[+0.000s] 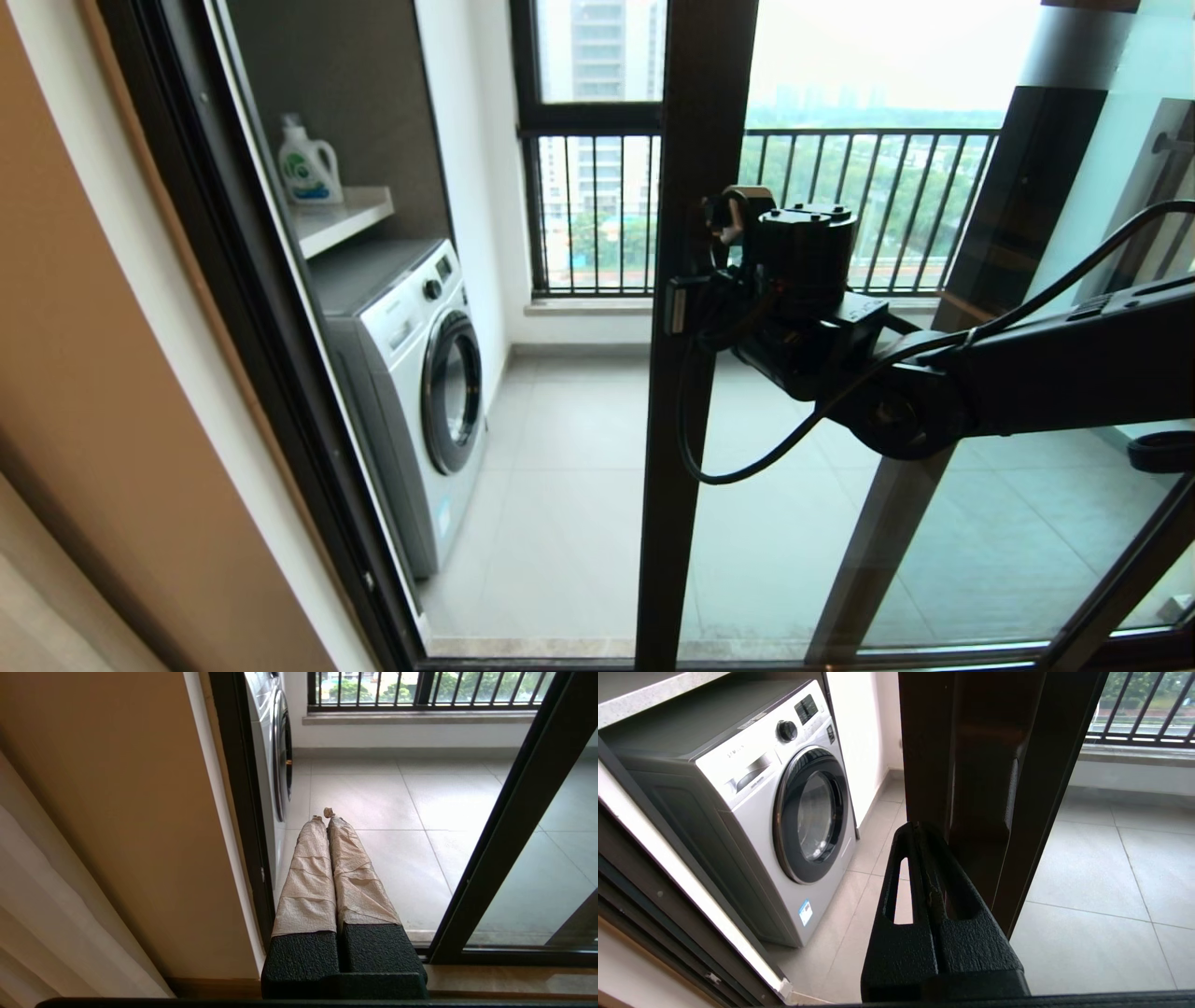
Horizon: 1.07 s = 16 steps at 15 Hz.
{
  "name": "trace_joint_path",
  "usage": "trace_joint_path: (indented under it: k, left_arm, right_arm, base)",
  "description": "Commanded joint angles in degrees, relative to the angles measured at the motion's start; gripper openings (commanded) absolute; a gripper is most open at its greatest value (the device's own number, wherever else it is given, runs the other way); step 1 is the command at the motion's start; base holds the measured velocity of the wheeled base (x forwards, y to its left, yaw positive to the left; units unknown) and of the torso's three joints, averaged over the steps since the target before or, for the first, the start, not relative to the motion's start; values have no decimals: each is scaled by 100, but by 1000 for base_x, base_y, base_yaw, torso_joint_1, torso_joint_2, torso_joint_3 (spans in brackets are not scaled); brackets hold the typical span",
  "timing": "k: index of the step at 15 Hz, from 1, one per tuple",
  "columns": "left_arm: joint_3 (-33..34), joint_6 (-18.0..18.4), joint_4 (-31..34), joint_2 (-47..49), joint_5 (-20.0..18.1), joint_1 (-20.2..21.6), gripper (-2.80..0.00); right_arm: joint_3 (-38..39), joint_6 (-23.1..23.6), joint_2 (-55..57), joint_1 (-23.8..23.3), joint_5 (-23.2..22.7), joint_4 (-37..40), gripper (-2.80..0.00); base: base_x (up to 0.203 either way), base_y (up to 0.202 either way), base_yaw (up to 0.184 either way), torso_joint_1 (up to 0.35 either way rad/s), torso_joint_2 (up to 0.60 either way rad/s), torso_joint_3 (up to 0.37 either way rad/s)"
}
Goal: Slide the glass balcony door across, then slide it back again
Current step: Open the slid door
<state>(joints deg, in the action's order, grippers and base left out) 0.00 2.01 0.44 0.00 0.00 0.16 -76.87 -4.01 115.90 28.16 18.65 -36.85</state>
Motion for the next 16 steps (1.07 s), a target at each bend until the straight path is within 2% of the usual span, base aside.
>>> trace_joint_path:
  k: [1,10,16]
  left_arm:
    - [0,1,0,9,0,2,-280]
    - [0,1,0,9,0,2,-280]
    - [4,1,0,9,0,2,-280]
  right_arm:
    - [32,5,-49,-38,34,-24,-280]
    - [102,76,-111,-112,37,-41,-280]
    - [93,93,-110,-450,25,-41,-280]
  base:
    - [0,0,0,0,0,0]
    - [0,0,0,0,0,0]
    - [0,0,0,0,0,0]
